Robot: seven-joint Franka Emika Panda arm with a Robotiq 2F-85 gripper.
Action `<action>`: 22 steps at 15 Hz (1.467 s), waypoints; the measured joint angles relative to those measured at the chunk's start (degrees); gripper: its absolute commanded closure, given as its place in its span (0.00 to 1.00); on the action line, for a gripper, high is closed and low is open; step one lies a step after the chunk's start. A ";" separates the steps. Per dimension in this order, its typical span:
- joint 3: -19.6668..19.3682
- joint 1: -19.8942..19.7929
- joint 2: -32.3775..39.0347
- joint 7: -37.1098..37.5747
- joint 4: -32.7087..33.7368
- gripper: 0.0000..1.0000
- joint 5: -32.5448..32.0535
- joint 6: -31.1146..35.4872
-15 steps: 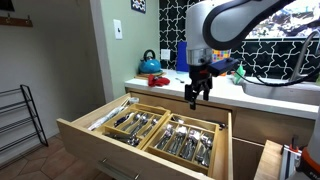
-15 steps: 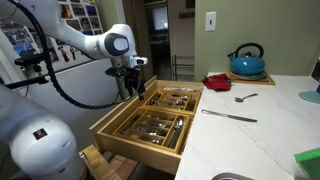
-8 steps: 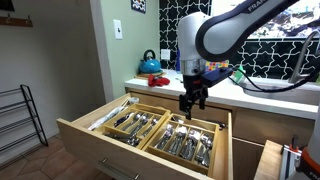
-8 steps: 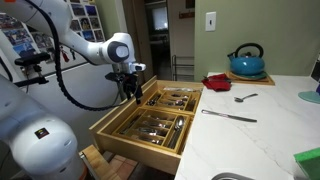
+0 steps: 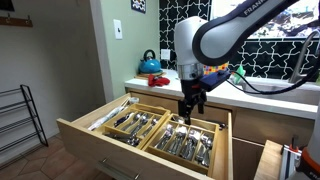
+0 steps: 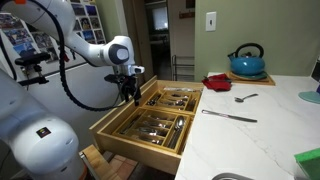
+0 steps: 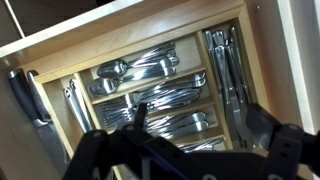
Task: Pick up one bread knife from the open drawer and put it on the kitchen counter
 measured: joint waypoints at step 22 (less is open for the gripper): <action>1.65 6.33 19.90 -0.55 0.02 0.52 3.86 22.47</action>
